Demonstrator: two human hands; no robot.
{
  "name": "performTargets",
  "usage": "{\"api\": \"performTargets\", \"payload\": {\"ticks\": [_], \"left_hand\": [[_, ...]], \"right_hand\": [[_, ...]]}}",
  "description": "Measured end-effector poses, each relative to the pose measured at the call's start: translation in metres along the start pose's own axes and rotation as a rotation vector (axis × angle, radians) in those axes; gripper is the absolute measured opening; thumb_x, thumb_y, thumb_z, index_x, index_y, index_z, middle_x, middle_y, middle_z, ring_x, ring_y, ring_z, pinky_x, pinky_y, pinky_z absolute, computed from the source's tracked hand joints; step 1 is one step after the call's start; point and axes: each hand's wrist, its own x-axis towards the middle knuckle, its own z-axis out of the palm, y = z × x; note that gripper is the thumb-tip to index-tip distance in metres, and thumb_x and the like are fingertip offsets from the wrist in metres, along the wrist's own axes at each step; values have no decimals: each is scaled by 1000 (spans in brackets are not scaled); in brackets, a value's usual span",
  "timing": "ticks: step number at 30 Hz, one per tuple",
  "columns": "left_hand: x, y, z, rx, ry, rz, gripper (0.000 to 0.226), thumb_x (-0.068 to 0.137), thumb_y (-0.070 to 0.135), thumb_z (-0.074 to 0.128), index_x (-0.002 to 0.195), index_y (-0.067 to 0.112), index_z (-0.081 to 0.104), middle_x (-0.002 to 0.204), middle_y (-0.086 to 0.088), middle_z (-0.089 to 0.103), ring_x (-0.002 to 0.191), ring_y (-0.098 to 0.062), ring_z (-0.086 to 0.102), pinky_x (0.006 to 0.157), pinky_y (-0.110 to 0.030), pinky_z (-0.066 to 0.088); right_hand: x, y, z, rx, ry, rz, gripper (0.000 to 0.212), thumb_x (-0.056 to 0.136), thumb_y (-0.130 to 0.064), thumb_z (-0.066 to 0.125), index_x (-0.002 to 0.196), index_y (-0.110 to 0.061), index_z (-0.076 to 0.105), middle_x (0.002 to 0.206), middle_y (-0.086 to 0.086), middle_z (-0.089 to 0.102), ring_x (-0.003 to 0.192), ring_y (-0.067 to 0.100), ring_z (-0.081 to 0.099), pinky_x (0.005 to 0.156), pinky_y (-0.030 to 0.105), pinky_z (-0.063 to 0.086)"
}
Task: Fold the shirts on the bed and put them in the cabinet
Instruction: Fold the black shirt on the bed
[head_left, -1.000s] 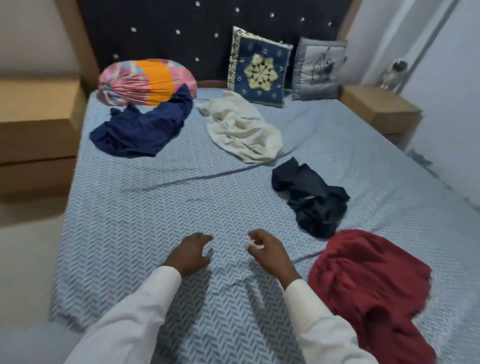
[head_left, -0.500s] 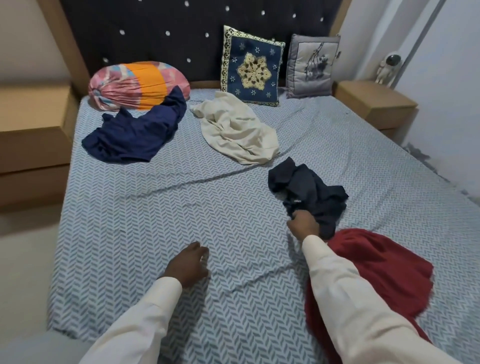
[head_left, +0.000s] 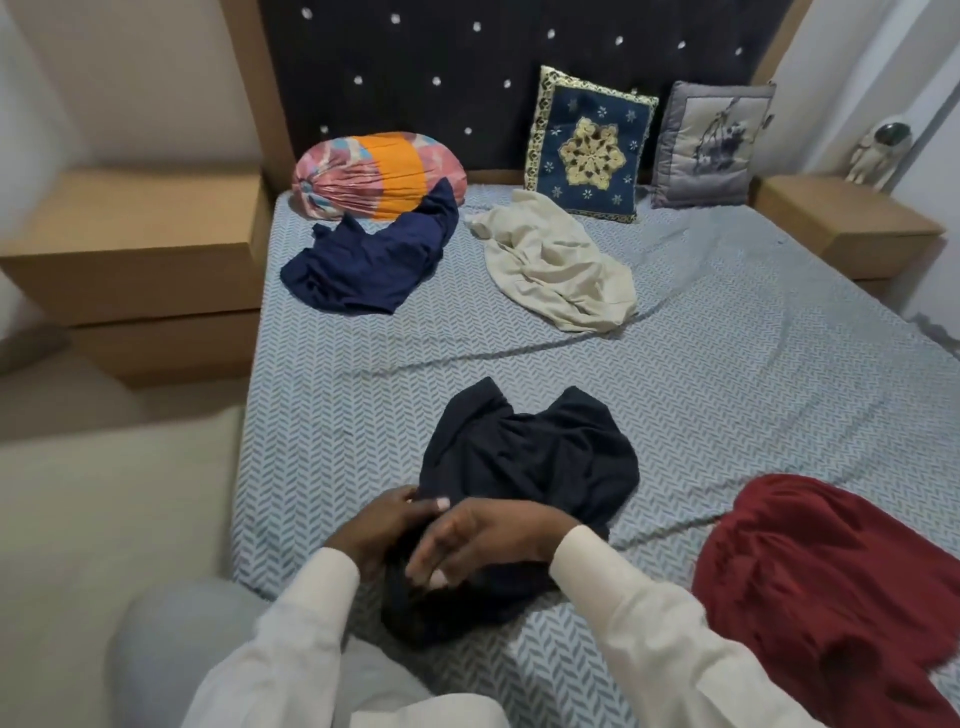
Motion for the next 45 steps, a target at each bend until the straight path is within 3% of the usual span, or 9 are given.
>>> {"api": "performTargets", "payload": {"ticks": [6, 12, 18, 23, 28, 34, 37, 42, 45], "left_hand": [[-18, -5, -12, -8, 70, 79, 51, 79, -12, 47, 119, 16, 63, 112, -11, 71, 92, -21, 67, 75, -27, 50], [-51, 3, -60, 257, -37, 48, 65, 59, 12, 65, 122, 25, 63, 113, -4, 72, 106, -24, 67, 93, -37, 52], [-61, 46, -134, 440, 383, 198, 33, 75, -10, 53, 98, 7, 71, 92, -13, 71, 89, -25, 65, 76, -30, 52], [-31, 143, -156, 495, 685, 560, 45, 68, 2, 51, 99, 31, 65, 111, -14, 66, 102, -25, 62, 95, -41, 50], [-5, 188, -80, 633, 639, 741, 80, 86, 15, 68, 153, 25, 25, 155, -10, 26, 143, -21, 27, 117, -35, 25], [27, 51, -67, 776, 550, 336, 91, 74, 65, 66, 148, 21, 34, 142, -16, 45, 131, -34, 46, 109, -41, 38], [20, -6, -45, 921, 362, 38, 112, 48, 96, 48, 133, 24, 44, 132, -12, 54, 122, -34, 55, 102, -41, 45], [1, -20, -13, 840, 297, -162, 71, 70, 62, 68, 118, 16, 44, 113, -7, 60, 105, -28, 62, 84, -34, 49], [-11, -5, -11, 483, 276, -166, 12, 91, 9, 52, 80, 13, 47, 67, -8, 51, 50, -15, 53, 49, -23, 41]], "right_hand": [[-16, 22, -79, -225, 1133, 123, 34, 82, -1, 61, 113, -14, 63, 112, 5, 68, 105, 20, 64, 98, 34, 48], [25, 18, -91, -663, 544, 486, 97, 76, -28, 69, 156, -29, 15, 142, 10, 53, 132, 30, 48, 113, 37, 33], [49, -15, -33, 54, 254, 206, 50, 86, -3, 66, 133, -17, 58, 128, 8, 66, 118, 24, 62, 104, 39, 48], [37, -75, -22, 528, 399, -260, 42, 90, 0, 60, 129, -13, 57, 126, 8, 65, 117, 23, 61, 104, 38, 45], [12, -76, -54, 782, 1113, -637, 24, 94, -6, 58, 116, -13, 54, 114, 15, 62, 104, 26, 59, 94, 40, 47], [8, 64, -68, 942, 1150, 39, 97, 55, -46, 94, 136, -13, 50, 119, 12, 69, 103, 29, 70, 87, 46, 57], [11, 71, -28, 857, 1097, 200, 74, 68, -18, 88, 132, -3, 52, 109, 19, 71, 93, 32, 72, 80, 44, 60], [19, 38, -14, 866, 840, 182, 39, 83, -9, 70, 119, 5, 64, 117, 24, 68, 109, 39, 64, 101, 49, 49], [30, 20, -3, 769, 631, 74, 42, 86, -1, 66, 126, 3, 58, 127, 24, 62, 116, 39, 58, 109, 49, 41]]}}
